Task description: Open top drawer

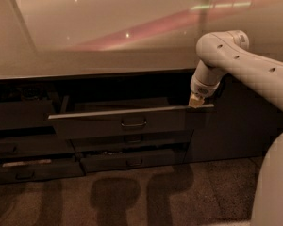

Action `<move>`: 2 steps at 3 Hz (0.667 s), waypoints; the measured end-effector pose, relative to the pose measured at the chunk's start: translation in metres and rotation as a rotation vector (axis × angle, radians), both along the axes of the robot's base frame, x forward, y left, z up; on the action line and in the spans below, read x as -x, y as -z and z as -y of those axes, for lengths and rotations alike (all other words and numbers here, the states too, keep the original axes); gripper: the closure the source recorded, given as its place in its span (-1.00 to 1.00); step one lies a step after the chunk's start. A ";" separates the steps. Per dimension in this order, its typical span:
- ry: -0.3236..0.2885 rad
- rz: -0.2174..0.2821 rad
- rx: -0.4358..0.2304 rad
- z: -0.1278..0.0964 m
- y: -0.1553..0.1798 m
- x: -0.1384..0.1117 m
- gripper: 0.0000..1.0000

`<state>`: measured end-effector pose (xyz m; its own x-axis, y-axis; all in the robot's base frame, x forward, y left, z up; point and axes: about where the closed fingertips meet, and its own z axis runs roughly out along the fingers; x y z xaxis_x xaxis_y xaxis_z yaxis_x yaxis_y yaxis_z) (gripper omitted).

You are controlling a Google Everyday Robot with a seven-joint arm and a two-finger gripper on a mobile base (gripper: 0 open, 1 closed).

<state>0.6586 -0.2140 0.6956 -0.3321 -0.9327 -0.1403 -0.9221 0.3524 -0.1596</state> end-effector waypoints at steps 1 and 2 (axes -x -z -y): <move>-0.008 -0.007 -0.010 -0.001 0.000 0.004 1.00; -0.024 -0.008 -0.030 -0.003 0.001 0.013 1.00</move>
Offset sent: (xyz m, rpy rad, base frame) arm -0.0515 0.0062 -0.0250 0.0860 0.0323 0.0749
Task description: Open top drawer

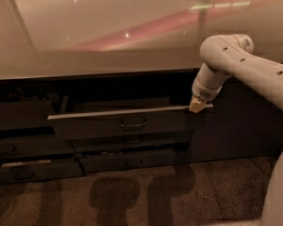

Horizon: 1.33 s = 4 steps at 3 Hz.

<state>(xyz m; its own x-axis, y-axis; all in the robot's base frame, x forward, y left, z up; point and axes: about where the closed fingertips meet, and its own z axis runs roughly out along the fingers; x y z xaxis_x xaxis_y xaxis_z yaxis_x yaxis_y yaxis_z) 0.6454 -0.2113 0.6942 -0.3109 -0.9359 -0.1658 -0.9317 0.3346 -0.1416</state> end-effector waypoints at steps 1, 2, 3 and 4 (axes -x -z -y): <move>-0.013 -0.015 0.000 0.000 0.015 0.026 1.00; -0.030 -0.080 0.013 -0.001 0.044 0.051 0.62; -0.030 -0.080 0.013 -0.001 0.044 0.051 0.15; -0.030 -0.080 0.013 -0.001 0.044 0.051 -0.31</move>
Offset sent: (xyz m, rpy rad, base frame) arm -0.0169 0.0001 -0.0099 0.0001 0.0093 0.0082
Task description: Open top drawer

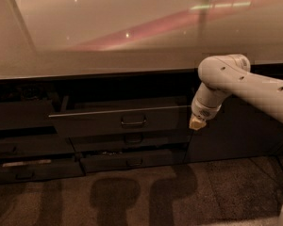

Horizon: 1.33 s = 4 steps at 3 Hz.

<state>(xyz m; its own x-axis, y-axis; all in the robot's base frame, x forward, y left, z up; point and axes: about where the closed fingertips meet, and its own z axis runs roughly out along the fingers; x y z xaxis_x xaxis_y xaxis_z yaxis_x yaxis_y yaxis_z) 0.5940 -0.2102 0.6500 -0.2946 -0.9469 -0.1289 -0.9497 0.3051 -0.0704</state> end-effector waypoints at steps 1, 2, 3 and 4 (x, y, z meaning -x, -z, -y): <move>0.000 0.000 0.000 0.000 0.000 0.000 -0.78; 0.000 0.000 0.000 0.000 0.000 0.000 -1.00; 0.011 -0.021 -0.010 0.001 0.000 -0.006 -1.00; 0.028 0.006 -0.002 -0.006 -0.027 -0.014 -1.00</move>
Offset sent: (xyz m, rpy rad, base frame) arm 0.0000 0.0000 0.0000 0.0000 0.0000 0.0000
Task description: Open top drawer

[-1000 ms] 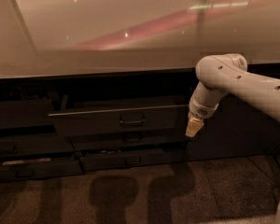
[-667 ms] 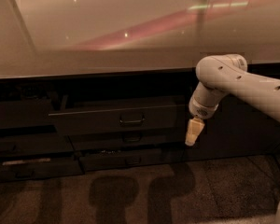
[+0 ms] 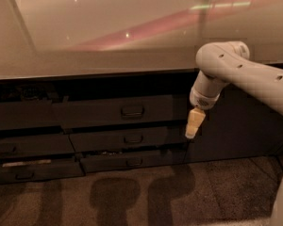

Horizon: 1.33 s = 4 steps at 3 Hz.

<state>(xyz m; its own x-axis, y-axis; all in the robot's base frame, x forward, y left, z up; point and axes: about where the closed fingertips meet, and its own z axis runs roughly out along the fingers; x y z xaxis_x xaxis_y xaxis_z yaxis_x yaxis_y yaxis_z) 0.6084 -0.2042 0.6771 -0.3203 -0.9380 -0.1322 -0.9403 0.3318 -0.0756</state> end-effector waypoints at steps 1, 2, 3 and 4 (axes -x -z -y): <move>0.012 0.023 0.006 -0.004 -0.020 -0.005 -1.00; 0.043 0.080 0.032 -0.008 -0.056 -0.006 -1.00; 0.045 0.083 0.045 -0.009 -0.055 -0.007 -1.00; 0.061 0.113 0.178 -0.013 -0.046 -0.011 -1.00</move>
Offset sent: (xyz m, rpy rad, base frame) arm 0.0078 0.0119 0.1063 -0.0679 -0.1589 -0.0831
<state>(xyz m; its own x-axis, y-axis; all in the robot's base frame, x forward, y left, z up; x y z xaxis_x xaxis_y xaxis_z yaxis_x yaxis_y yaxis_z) 0.6195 -0.1909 0.7231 -0.3694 -0.9293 -0.0048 -0.9013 0.3595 -0.2418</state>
